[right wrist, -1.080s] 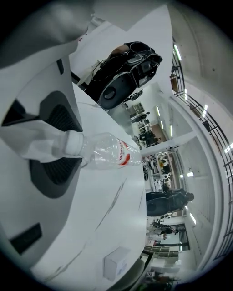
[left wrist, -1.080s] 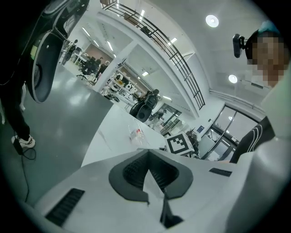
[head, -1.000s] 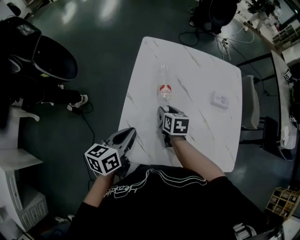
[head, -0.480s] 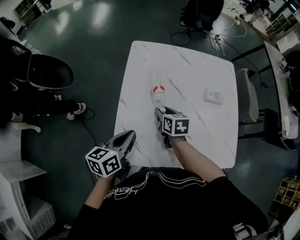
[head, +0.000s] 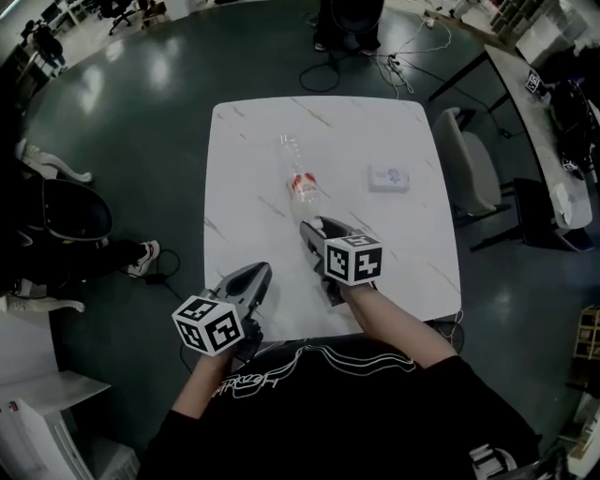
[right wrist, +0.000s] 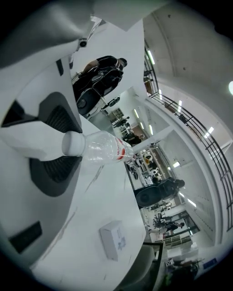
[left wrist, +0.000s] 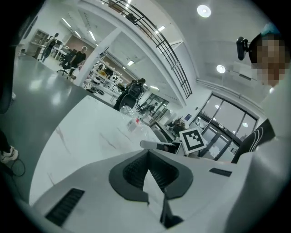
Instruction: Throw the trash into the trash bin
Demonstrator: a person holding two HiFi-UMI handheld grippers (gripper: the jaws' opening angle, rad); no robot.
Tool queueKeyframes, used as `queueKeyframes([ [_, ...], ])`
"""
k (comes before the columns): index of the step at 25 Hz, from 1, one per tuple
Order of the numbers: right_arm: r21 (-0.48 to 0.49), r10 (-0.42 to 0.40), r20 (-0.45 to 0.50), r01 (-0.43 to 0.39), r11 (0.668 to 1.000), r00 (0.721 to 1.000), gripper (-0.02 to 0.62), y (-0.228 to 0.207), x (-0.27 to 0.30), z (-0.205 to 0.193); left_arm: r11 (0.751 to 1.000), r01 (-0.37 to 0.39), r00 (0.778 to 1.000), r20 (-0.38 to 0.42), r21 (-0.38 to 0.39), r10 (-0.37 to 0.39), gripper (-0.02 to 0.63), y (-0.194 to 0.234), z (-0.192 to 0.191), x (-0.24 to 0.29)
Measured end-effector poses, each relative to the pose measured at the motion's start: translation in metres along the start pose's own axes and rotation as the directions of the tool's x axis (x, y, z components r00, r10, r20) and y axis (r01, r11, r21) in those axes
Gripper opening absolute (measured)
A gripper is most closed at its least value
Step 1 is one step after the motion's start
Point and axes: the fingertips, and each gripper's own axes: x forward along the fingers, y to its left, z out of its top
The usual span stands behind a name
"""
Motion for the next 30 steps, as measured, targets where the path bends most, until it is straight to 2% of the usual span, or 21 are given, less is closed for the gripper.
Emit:
queueKeyframes([
  [5,0.008,-0.043,0.123,0.042,0.999,0.991,0.181,-0.032,-0.063,0.024,0.996,0.088,0.995,-0.059,0.031,-0.086,0.005,-0.039,-0.004,0.041],
  [10,0.047,-0.096,0.223,0.088,0.995,0.970,0.181,-0.075,-0.134,0.030,0.982,0.174,0.979,-0.120,0.070,-0.165,0.005,-0.091,-0.023,0.083],
  [20,0.184,-0.281,0.349,0.229,0.956,0.894,0.181,-0.170,-0.298,-0.003,0.941,0.318,0.930,-0.230,0.118,-0.286,0.006,-0.211,-0.082,0.146],
  [24,0.234,-0.344,0.377,0.271,0.934,0.860,0.181,-0.199,-0.360,-0.026,0.923,0.367,0.905,-0.276,0.118,-0.324,0.006,-0.258,-0.116,0.167],
  [30,0.316,-0.438,0.396,0.328,0.890,0.807,0.181,-0.248,-0.446,-0.065,0.889,0.446,0.849,-0.363,0.106,-0.383,0.005,-0.328,-0.176,0.200],
])
